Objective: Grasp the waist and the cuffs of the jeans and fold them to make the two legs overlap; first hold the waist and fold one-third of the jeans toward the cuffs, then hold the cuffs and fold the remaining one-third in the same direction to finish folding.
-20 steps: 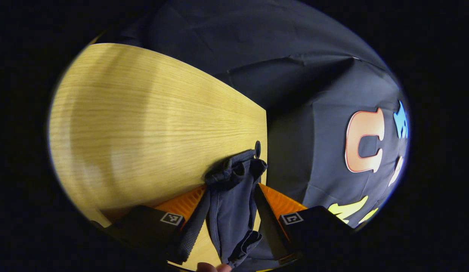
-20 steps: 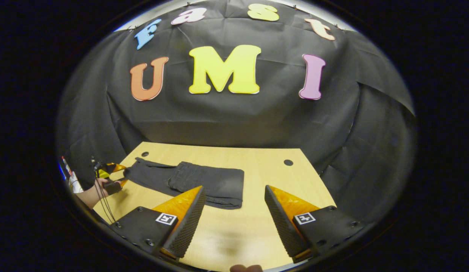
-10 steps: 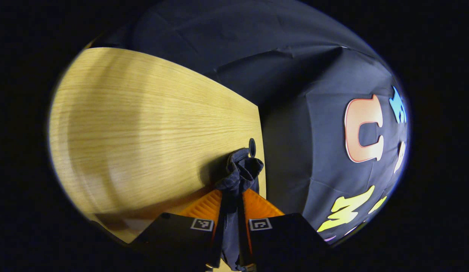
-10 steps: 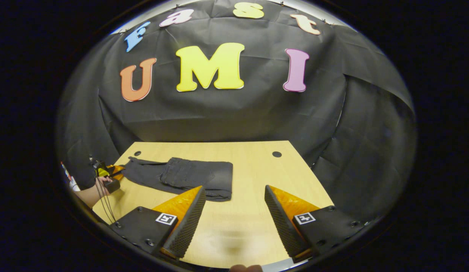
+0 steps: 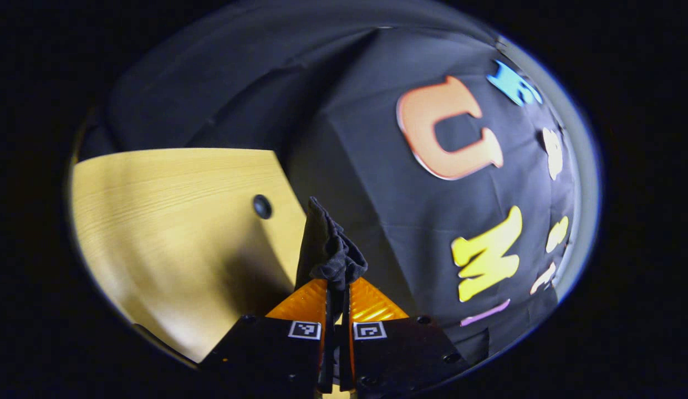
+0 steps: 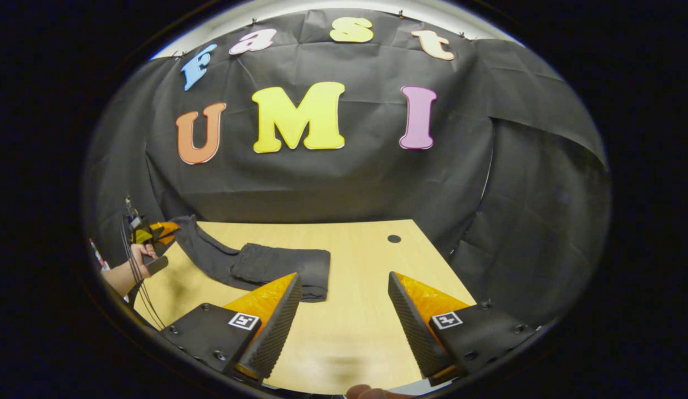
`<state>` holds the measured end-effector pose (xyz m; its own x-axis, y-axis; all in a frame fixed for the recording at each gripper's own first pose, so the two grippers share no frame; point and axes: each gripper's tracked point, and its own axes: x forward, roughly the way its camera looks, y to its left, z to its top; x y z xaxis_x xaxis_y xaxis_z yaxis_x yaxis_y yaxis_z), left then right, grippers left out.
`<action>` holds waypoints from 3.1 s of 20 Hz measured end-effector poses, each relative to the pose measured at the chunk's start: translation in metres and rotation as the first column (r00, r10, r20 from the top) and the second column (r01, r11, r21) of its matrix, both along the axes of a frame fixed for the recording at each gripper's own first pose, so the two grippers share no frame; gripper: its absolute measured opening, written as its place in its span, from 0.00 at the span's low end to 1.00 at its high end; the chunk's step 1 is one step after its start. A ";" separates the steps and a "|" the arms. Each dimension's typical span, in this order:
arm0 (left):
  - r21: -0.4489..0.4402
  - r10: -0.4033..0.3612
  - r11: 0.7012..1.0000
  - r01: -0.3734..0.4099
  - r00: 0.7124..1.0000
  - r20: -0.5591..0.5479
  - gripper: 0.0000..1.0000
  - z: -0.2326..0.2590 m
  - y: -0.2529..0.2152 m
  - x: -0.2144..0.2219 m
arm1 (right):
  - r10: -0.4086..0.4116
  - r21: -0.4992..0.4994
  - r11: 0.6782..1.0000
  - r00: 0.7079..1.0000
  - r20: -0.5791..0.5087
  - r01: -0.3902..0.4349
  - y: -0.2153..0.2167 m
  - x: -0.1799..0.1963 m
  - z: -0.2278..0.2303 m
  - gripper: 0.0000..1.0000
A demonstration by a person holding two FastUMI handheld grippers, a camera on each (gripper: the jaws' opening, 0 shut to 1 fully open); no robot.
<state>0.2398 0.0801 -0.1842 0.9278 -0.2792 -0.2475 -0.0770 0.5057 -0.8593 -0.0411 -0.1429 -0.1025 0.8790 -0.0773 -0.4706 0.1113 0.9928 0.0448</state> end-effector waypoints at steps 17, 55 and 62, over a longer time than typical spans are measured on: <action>0.628 -0.514 0.639 0.445 0.854 -0.081 0.07 -0.072 -0.287 -0.038 | -0.223 -0.032 0.975 0.974 -0.033 0.222 -0.110 -0.065 -0.023 0.94; 0.751 -0.078 0.615 -0.242 0.928 0.364 0.98 0.268 -0.030 -0.164 | 0.250 -0.121 0.968 0.864 0.437 -0.219 0.180 0.072 0.130 0.96; 0.779 -0.090 0.576 -0.247 0.928 0.361 0.87 0.268 -0.039 -0.174 | 0.241 -0.114 0.971 0.866 0.439 -0.212 0.190 0.070 0.129 0.96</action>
<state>0.0658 0.0409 0.0842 0.9990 -0.0430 -0.0099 0.0422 0.9963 -0.0748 0.0286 0.0476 0.0261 0.9907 0.1339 -0.0250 -0.1345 0.9906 -0.0245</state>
